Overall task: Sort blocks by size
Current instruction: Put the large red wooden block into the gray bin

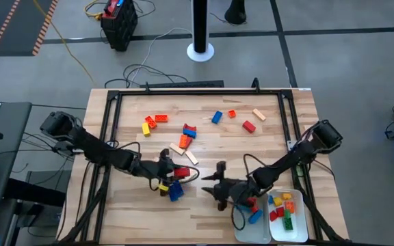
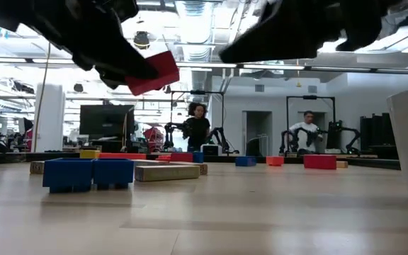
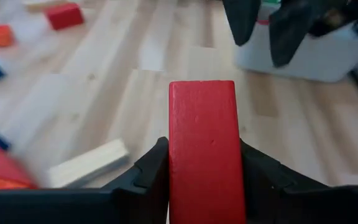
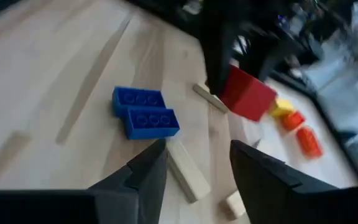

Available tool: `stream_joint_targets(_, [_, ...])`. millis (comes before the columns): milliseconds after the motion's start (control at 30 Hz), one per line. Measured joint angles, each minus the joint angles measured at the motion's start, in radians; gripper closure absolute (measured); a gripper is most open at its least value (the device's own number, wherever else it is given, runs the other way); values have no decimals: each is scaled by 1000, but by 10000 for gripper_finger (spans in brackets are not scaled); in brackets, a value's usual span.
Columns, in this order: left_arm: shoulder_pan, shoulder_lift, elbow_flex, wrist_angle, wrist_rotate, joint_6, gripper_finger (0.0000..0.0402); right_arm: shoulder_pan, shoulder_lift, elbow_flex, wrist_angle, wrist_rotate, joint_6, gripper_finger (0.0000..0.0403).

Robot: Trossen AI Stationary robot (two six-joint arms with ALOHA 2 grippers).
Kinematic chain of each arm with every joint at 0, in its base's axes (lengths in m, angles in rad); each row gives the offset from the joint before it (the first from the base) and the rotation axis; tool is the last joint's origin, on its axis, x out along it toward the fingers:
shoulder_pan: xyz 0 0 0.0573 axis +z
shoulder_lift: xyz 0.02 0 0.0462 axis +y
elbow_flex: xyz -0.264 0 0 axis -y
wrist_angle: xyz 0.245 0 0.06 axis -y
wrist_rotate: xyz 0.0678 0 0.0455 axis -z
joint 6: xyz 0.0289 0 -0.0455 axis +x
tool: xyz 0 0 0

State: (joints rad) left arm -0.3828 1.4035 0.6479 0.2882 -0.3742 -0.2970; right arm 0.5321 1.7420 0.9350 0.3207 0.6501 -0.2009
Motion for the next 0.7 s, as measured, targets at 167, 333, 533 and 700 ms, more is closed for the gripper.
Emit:
stream_joint_targets(167, [37,0,0,14,157,-100,265,-3,51,130,-102,3,-164,156])
stream_joint_targets(333, [44,0,0,16,253,-172,265,-35,100,211,-142,3,-248,123])
stream_joint_targets(533, [43,0,0,19,307,-208,265,-44,141,279,-133,3,-455,108])
stream_joint_targets(700, [43,-1,0,35,325,-223,265,-38,147,289,-133,-1,-515,108])
